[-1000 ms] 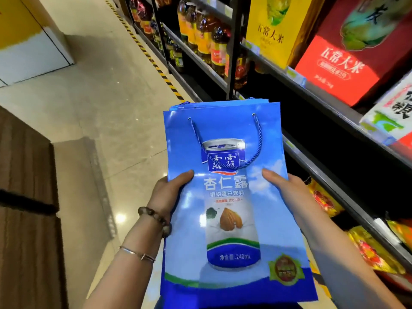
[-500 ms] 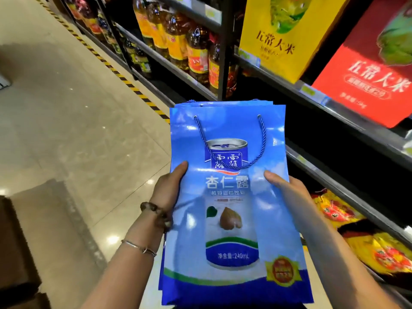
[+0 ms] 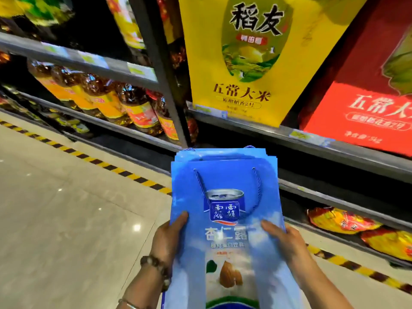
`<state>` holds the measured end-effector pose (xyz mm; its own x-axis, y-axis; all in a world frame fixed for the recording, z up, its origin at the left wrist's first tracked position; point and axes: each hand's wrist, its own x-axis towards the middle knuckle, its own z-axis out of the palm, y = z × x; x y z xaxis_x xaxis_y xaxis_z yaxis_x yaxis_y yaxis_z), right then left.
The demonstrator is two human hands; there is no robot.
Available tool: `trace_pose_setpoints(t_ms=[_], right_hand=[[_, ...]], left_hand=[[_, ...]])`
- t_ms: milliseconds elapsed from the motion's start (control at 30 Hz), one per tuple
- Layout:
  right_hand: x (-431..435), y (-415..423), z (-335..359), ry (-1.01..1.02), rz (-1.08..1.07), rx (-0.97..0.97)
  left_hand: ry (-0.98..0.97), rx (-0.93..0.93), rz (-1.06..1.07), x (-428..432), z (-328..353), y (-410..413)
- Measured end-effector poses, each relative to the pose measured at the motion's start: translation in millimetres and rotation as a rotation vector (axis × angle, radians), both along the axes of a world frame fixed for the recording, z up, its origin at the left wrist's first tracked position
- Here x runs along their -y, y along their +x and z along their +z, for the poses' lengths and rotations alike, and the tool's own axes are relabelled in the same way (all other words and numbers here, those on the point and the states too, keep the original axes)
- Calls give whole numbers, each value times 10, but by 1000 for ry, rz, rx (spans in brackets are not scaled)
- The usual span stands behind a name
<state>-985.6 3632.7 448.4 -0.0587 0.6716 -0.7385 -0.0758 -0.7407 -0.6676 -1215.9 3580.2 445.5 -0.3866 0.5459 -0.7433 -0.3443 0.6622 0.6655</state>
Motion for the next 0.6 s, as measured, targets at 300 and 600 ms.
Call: trace_pose_setpoints(t_ms=[300,600], right_hand=[[-825,-95,-1508,122,-169,128],[-1833,235,-2114,334,-221,74]], left_hand=[[195,-5,-248,-1239,-1554,-174],[369,-111,-439,-2641,-2135,44]])
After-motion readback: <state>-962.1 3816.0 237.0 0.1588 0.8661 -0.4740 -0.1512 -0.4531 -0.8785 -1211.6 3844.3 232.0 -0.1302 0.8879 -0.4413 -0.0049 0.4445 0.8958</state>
